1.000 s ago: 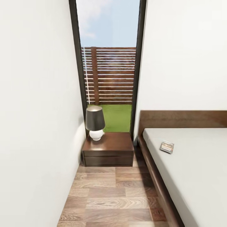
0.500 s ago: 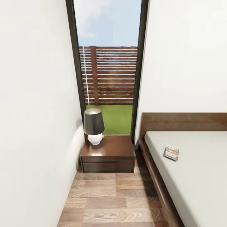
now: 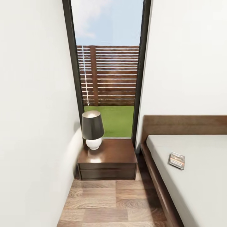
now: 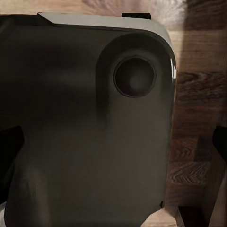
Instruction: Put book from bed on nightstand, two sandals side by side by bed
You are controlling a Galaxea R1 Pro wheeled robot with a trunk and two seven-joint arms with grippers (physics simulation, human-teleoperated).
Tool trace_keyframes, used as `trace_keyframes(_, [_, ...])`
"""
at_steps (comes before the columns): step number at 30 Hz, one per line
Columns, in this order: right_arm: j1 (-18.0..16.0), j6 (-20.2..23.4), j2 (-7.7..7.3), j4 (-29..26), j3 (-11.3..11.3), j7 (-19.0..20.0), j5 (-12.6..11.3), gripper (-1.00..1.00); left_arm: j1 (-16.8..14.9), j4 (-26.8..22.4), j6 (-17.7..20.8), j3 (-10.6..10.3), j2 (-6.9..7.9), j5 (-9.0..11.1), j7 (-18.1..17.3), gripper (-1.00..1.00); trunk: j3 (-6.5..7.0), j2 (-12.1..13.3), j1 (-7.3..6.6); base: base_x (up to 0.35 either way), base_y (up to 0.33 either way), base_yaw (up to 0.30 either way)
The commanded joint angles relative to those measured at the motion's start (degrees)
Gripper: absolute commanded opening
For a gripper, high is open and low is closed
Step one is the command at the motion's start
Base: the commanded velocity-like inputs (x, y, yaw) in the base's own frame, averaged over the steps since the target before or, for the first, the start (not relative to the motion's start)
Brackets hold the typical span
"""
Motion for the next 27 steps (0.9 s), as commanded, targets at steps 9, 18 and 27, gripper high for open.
trace_keyframes(9, [-0.1, 0.0, 0.00, 0.1, 0.0, 0.1, -0.1, 1.00, 0.0, 0.0, -0.1, 0.0, 0.01, 0.0, 0.0, 1.00, -0.05, 0.0, 0.03, 0.293, 0.000, 0.000])
trace_keyframes(18, [-0.1, 0.0, 0.00, 0.1, 0.0, 0.1, -0.2, 1.00, 0.0, 0.0, -0.1, 0.0, 0.01, 0.0, 0.0, 1.00, -0.05, 0.0, 0.03, 0.282, 0.000, -0.066])
trace_keyframes(27, [-0.1, 0.0, 0.00, 0.1, -0.1, 0.1, -0.3, 1.00, 0.0, 0.0, -0.1, 0.0, 0.01, -0.2, 0.0, 1.00, -0.05, 0.0, 0.03, 0.096, 0.000, -0.190])
